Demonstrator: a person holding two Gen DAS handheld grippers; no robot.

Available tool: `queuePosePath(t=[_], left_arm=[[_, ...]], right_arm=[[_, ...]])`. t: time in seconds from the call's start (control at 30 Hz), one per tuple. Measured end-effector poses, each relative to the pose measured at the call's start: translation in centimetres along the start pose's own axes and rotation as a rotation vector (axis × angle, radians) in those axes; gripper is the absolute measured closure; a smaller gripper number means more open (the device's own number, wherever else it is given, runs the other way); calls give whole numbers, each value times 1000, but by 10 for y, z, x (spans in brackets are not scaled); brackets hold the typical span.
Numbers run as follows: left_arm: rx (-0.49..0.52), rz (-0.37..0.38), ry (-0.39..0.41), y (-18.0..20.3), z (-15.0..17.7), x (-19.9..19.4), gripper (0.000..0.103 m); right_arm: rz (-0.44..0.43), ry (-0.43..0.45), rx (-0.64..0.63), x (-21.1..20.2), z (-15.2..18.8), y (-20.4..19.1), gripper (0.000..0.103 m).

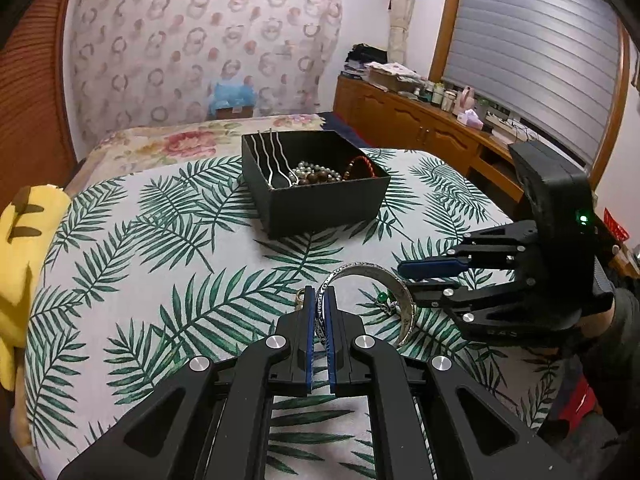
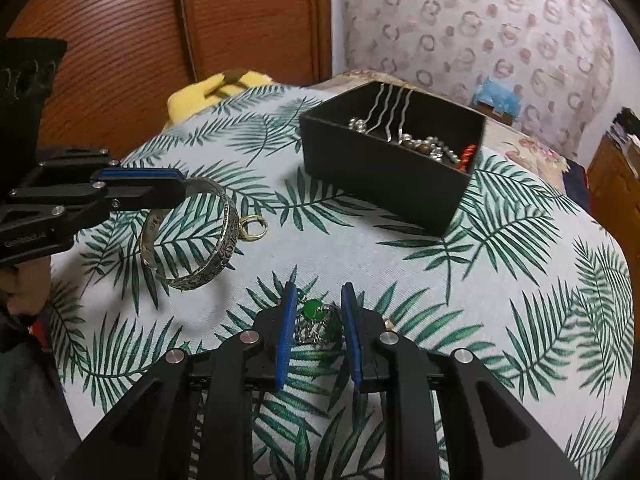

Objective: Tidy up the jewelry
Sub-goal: 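Grasp the silver bangle with the left tool while the right tool grasps the green jade pendant, then lift and carry the bangle and jade pendant over the black box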

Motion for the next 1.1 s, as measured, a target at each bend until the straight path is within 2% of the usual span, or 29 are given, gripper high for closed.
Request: queuePosePath(t=[0.3,0.4,0.53,0.77,0.9,1.0,1.1], left_arm=[[-8,9,0,0,4,-2,98],[-11,13,1,1,4,0,103],[-11,15,5,2,2,1,103],[-8,0,-12,-5,7,2,103],[8,-10,-59,-10,19,3,102],[19,-19,-106,-13,32,9,97],[35,-18,-101,-11,32,9,89]], right_arm=[[-35,-52,-8,-1,6,2,78],[-31,-51,-20,-3,7,0,78],[-22,-51,-56,0,5,-9,89],[10,16,-22,-13,-4,1,91],[19,51,-14,-22,-13,7,92],[29,80,-12,-31,-21,10,92],[36,102,-17,-36,-29,10,91]])
Point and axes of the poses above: each gripper's, at about its wrist camera, not at the fingertips, and x roughly the way its jaws point, y to its right, z to its underside, the point moved 5 cm from there along x, roughly the way its jaws point, and after that the axes turned 15 degrees about y, right-handed, at the moved point
